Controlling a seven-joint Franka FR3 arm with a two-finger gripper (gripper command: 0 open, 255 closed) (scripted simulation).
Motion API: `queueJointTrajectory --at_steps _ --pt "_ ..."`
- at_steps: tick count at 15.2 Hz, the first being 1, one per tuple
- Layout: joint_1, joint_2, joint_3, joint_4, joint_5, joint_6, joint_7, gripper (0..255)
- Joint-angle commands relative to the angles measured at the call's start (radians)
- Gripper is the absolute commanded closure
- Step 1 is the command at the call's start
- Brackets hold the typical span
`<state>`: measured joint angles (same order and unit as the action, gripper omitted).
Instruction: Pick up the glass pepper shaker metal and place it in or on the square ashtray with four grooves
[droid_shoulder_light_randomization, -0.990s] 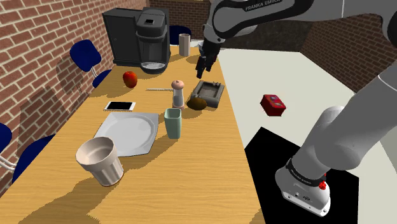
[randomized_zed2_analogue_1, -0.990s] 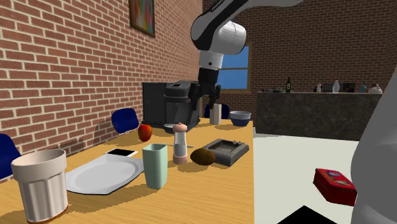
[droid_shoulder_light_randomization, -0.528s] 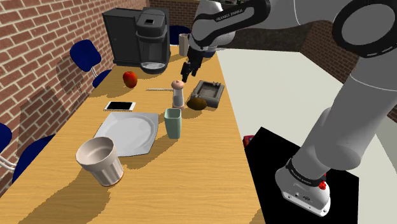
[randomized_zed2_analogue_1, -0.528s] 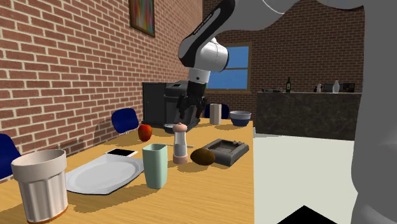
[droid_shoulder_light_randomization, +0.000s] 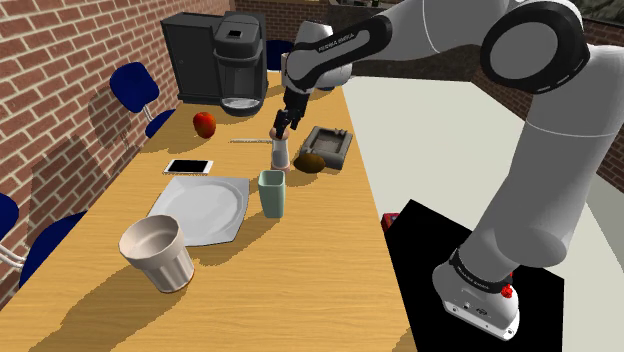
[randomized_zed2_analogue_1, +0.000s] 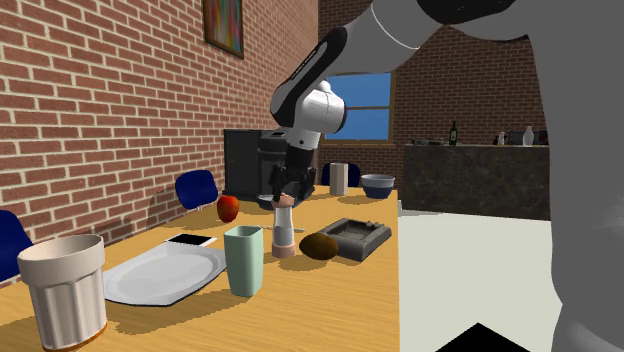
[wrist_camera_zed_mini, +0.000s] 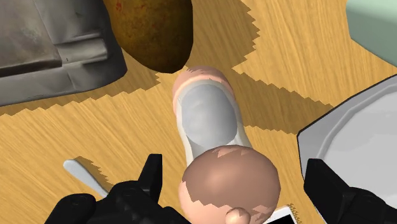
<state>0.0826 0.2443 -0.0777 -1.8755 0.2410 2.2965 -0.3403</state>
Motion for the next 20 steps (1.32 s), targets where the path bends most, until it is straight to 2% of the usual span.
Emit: queueJointTrajectory --at_steps 1,10,11,20 --pt "0.002 0.017 0.003 -0.002 0.004 0.020 -0.002 0" --pt "0.002 0.022 0.003 -0.003 0.006 0.025 -0.003 0" --pt "0.002 0.022 0.003 -0.003 0.006 0.025 -0.003 255" --pt "0.002 0.022 0.003 -0.003 0.006 0.026 -0.003 255"
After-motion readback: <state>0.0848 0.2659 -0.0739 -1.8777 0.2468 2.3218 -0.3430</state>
